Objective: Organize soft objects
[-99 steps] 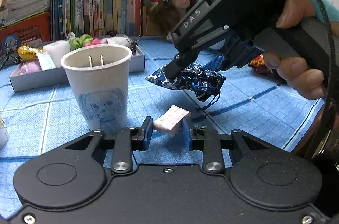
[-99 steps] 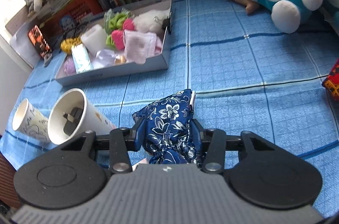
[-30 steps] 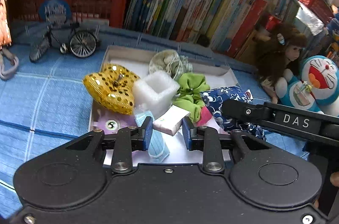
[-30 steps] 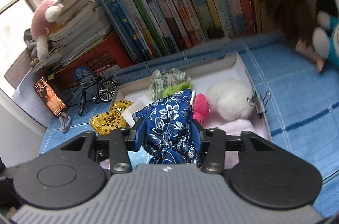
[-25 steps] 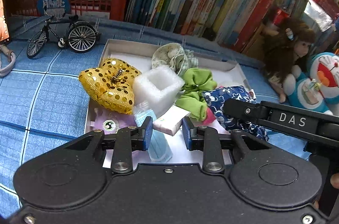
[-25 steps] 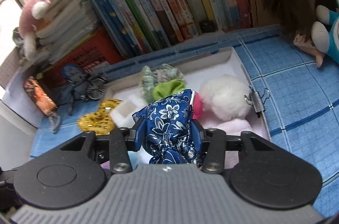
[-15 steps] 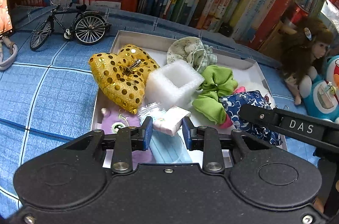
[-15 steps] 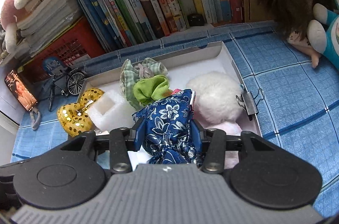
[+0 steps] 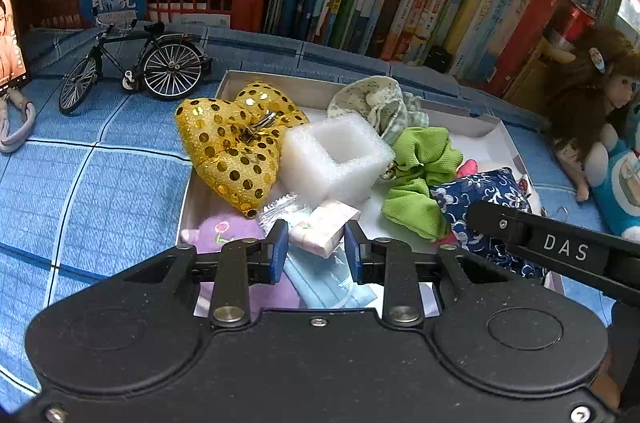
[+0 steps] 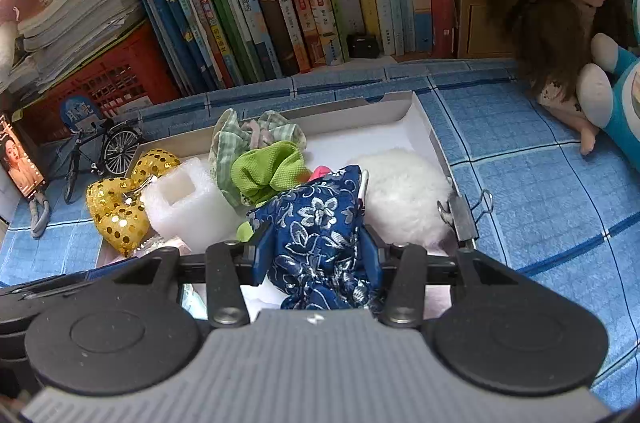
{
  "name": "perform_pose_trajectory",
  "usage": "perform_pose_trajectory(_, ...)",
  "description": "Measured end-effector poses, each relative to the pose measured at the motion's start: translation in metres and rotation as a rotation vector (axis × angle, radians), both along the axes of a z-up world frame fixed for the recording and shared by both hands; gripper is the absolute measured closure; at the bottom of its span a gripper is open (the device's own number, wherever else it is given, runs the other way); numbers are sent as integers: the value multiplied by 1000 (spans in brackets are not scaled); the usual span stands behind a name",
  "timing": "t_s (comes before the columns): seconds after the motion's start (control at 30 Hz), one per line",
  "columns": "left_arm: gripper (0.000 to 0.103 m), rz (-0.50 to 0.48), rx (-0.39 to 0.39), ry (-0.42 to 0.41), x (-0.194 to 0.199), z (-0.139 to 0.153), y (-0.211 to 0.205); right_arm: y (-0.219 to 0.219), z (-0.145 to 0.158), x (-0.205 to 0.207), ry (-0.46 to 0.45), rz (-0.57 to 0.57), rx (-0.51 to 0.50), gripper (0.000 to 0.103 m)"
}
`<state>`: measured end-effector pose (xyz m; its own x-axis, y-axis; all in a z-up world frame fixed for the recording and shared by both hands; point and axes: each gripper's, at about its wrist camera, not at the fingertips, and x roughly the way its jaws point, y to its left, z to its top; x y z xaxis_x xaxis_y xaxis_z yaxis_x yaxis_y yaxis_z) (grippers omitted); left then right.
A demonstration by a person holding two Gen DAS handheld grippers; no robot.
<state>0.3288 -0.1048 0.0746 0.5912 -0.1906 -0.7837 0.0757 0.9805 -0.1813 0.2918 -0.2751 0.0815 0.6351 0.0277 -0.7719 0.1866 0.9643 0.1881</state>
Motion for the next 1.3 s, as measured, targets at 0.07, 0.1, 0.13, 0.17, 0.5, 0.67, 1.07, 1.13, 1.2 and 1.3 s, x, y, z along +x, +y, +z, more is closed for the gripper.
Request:
perform_pose_trajectory(0.07,74,12,-2,3,4,-1,2,-1,0,4,1,-14,3,52)
perform_pose_trajectory(0.1,74,19,1,5,6,-2,3,-2,0,6,1,-20,15,52)
perform_pose_trajectory(0.13,74,21,2,7,7,-2,3,-3,0,7,2,-27,29,52)
perform_pose_trajectory(0.17,74,21,5,9,9,-2,3,-5,-1,9,4,-34,47,52)
perform_pose_trajectory(0.5,73,31,5,5,19,-5,3,-4,-9,18,5,-41,111,51)
perform_pose_trajectory(0.67,72,18,18,-9,16,-5,1,-2,-10,15,-5,-27,138,46)
perform_pose_trajectory(1.07,50,5,12,-61,-1,16,2,0,21,-8,-83,34,98,32)
perform_pose_trajectory(1.13,44,8,12,-78,-7,23,4,0,30,-15,-104,42,83,30)
perform_pose_trajectory(1.2,38,10,2,-93,-13,29,7,-1,38,-24,-123,47,75,27)
perform_pose_trajectory(1.3,25,13,-10,-115,-24,39,11,1,48,-34,-151,56,46,19)
